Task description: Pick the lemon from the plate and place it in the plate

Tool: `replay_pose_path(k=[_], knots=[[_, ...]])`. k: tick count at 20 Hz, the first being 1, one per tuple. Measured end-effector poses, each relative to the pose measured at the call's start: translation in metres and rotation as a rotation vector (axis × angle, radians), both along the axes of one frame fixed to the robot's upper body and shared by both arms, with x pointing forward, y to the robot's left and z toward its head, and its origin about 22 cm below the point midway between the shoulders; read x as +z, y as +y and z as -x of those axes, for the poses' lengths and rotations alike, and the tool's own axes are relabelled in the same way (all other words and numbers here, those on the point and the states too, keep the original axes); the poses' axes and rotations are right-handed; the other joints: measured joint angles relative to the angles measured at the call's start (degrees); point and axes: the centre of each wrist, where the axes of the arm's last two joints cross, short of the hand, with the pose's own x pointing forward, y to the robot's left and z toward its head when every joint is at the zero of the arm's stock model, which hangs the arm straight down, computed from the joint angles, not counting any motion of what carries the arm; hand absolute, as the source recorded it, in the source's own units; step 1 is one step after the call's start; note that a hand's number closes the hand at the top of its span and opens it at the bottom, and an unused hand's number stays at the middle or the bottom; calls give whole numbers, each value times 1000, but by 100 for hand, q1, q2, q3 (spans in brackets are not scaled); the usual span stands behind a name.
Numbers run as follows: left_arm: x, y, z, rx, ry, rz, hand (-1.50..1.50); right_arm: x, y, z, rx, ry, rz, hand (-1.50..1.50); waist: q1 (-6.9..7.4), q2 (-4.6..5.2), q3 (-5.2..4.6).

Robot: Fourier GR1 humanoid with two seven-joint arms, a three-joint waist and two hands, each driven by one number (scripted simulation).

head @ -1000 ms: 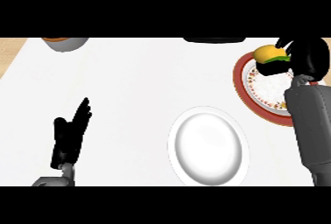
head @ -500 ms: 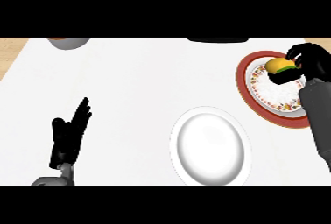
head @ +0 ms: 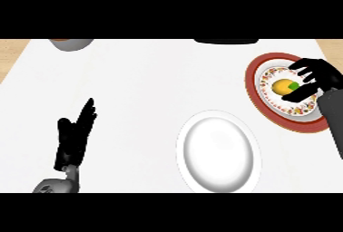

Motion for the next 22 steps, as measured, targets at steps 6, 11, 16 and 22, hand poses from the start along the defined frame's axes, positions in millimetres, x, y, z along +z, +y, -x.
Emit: replay_pose_path(k=[6, 11, 16, 22], knots=[[-3, -1, 5, -1, 6, 5, 0, 9, -11, 1, 89, -201, -204, -150, -43, -15, 8], [-3, 1, 6, 18, 6, 2, 0, 16, -32, 8, 48, -421, -468, -150, -120, -41, 5], [-4, 5, 3, 11, 7, 0, 0, 10, -58, 24, 36, -492, -627, -150, -108, -37, -1], [0, 3, 1, 12, 7, -5, 0, -13, -77, 46, 75, -523, -710, -150, -71, -27, 1]])
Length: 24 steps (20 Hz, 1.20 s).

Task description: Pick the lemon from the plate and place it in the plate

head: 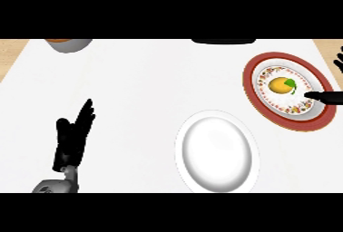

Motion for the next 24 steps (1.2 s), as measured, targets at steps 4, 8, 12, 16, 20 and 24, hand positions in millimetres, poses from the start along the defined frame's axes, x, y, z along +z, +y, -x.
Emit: replay_pose_path(k=[4, 8, 12, 16, 20, 24], knots=[[-3, -1, 3, -2, 5, 6, 0, -11, 3, 4, 29, -27, -3, -150, 3, -3, -3], [-4, 3, 5, -12, 4, 8, 0, -14, 6, 3, 24, -32, 9, -150, 25, 3, -2], [5, -2, 4, -11, -6, 6, 0, -15, 2, 5, -12, -13, 31, -150, 49, 12, 1], [2, -2, 2, -1, -7, 5, 0, -30, 12, 8, -40, 11, 63, -150, 34, 7, -3], [-2, 2, 2, -5, -2, 12, 0, -35, 15, 8, -61, 21, 84, -150, 29, 7, -1], [-7, 3, 3, -5, 0, 11, 0, -39, 2, 20, -94, 38, 106, -150, 31, 11, -1]])
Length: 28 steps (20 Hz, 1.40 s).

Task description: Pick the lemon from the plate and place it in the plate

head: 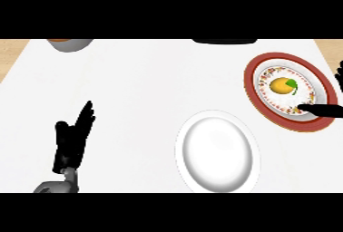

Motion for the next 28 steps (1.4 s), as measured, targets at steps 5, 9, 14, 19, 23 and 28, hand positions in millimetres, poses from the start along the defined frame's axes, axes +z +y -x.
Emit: replay_pose_path(k=[5, 9, 14, 19, 23, 28], knots=[[5, -7, 3, -7, -2, -4, 0, 3, -11, 6, -28, 19, 18, -150, 14, 3, 2], [7, -8, 5, -4, -4, -8, 0, -1, -21, 17, -53, 23, 34, -150, 25, 6, 3], [5, -8, 0, -9, -10, -3, 0, 2, -37, 29, -90, 30, 40, -150, 40, 21, 8], [8, -8, -4, -16, -8, 0, 0, 2, -52, 44, -127, 3, 33, -150, 52, 31, 13], [7, -11, -3, -11, -8, -5, 0, 4, -63, 54, -169, -5, 34, -150, 52, 28, 14], [5, -4, -7, -15, -8, 2, 0, 3, -71, 64, -225, -3, 44, -150, 60, 34, 14]])
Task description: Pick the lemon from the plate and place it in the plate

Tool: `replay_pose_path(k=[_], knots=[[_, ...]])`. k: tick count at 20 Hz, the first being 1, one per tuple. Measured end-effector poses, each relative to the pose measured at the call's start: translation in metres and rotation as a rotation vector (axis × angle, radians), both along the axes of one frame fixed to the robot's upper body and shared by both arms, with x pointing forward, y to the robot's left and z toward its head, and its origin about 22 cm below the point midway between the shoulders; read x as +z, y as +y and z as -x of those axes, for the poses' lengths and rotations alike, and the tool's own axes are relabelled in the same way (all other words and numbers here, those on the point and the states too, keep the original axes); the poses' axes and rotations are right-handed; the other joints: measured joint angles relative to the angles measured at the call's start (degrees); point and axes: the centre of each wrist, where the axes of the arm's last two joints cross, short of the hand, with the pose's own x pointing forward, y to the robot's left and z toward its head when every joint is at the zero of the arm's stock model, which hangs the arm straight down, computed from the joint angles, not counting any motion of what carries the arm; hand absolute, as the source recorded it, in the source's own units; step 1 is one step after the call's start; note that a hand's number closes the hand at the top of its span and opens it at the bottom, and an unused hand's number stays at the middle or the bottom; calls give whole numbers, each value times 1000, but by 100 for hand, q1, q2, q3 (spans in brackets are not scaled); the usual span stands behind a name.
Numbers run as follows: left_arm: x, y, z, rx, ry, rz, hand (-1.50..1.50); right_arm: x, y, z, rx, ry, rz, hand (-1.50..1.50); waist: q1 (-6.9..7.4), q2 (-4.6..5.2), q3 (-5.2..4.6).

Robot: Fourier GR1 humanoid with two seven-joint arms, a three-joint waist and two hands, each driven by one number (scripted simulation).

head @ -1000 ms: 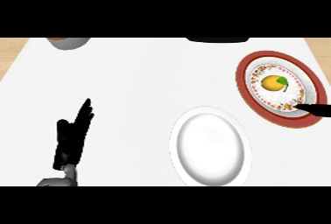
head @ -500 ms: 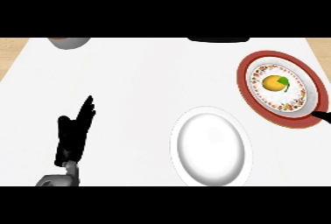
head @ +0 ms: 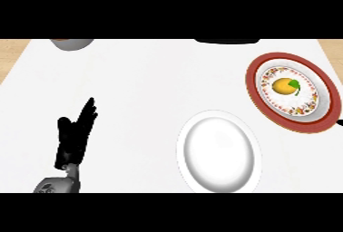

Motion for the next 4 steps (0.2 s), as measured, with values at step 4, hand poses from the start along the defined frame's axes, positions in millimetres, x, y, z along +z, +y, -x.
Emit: replay_pose_path(k=[4], knots=[[-3, -3, 1, -1, 4, -5, 0, -2, -5, 7, -24, 14, 11, -150, 11, 4, 4]])
